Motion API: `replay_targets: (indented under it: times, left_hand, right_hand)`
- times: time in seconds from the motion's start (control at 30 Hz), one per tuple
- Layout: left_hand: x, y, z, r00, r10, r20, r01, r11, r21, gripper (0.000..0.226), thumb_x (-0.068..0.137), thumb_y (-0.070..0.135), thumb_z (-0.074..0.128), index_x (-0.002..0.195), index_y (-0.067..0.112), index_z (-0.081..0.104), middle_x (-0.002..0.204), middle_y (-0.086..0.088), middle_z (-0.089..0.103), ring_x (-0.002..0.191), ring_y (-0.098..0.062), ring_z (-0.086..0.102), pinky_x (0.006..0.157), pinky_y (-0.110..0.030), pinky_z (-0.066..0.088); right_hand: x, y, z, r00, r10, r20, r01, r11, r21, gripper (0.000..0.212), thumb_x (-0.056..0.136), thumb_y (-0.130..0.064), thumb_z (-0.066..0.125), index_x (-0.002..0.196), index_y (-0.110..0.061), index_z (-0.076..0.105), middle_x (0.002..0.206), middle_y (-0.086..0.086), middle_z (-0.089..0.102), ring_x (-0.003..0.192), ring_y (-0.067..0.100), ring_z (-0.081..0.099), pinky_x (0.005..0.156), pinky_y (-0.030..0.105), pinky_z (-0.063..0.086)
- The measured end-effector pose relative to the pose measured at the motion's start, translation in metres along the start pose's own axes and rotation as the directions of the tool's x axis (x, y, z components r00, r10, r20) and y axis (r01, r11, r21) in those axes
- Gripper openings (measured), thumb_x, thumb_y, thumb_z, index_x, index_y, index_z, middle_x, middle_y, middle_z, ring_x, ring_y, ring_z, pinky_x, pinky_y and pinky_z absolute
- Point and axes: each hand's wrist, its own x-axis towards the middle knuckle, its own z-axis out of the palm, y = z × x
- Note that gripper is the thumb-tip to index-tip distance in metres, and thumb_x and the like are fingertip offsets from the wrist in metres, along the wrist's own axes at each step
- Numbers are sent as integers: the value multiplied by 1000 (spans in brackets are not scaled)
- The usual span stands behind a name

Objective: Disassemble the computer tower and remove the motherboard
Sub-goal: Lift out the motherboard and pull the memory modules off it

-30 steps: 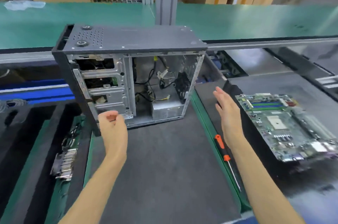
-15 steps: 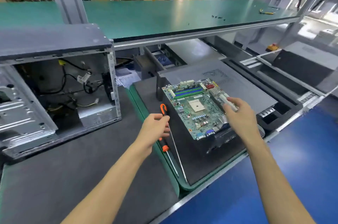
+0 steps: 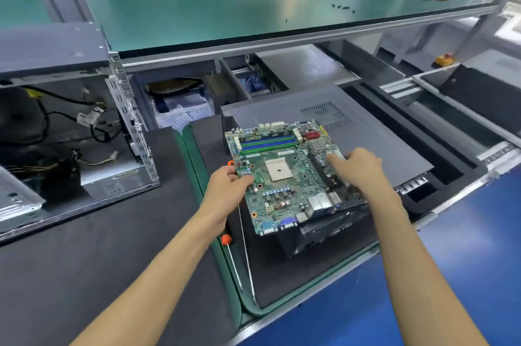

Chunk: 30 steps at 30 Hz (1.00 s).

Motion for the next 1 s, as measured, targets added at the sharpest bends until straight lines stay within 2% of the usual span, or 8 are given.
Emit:
replay_targets:
  times: [0.1,0.17,0.23,0.33,0.43,0.67,0.83,1.0]
  left_hand:
    - [0,-1,-12,1000,18,-24,-19,999,-51,38,92,22,67,127,16,55,124,5,60,106,-4,61,89,-24,48]
    - [-4,-2,-28,999,39,-34,-42,995,-89,20,91,20,67,104,33,58,113,13,62,87,13,61,70,-10,42]
    - [-9,-7,-48,997,53,-57,-59,992,-113,21,90,20,68,99,36,58,111,11,65,91,11,60,70,-11,38]
    - [-23,-12,-81,991,57,-123,-70,992,-104,34,91,27,65,124,22,56,114,11,64,103,2,56,75,-19,40]
    - [-36,-22,-121,976,32,-214,-52,995,-87,42,92,43,63,127,25,50,108,16,59,99,1,55,78,-30,47]
    - [-80,-91,-239,930,-19,-367,66,991,117,25,94,46,59,98,22,53,96,4,58,83,-13,55,66,-30,40]
    - [-99,-158,-308,925,-93,-369,216,927,308,25,94,38,60,91,14,54,87,-8,63,78,-23,60,64,-33,42]
    - [-103,-209,-338,909,-134,-394,315,839,443,15,94,28,62,91,17,52,73,-2,55,62,-13,52,50,-23,35]
  right_hand:
    - [-1,-7,3,1000,0,-11,2,988,157,65,94,-60,59,56,-16,29,53,1,33,54,21,36,58,33,31]
    - [-7,-15,8,1000,1,-8,1,968,250,64,92,-60,60,57,-19,27,46,-4,26,47,18,27,53,31,22]
    - [-16,-26,16,999,-32,-17,36,944,328,63,93,-58,60,56,-19,27,40,-8,24,41,15,25,53,29,22]
    - [-32,-51,28,994,-100,-48,111,902,416,62,93,-58,60,77,2,58,60,2,47,56,19,42,58,29,31]
    - [-62,-88,36,984,-159,-75,176,908,380,64,91,-63,58,119,-6,57,82,3,61,68,17,54,56,30,37]
    - [-146,-170,100,937,-292,190,295,955,13,57,90,-74,45,86,-17,42,84,1,55,80,24,55,60,36,34]
    - [-180,-201,192,875,-202,439,289,947,-140,76,95,-69,43,128,-1,54,121,16,64,108,33,64,91,38,51]
    - [-195,-210,269,818,-138,558,241,964,-114,59,96,-67,46,102,-8,53,107,15,62,105,31,63,94,39,52]
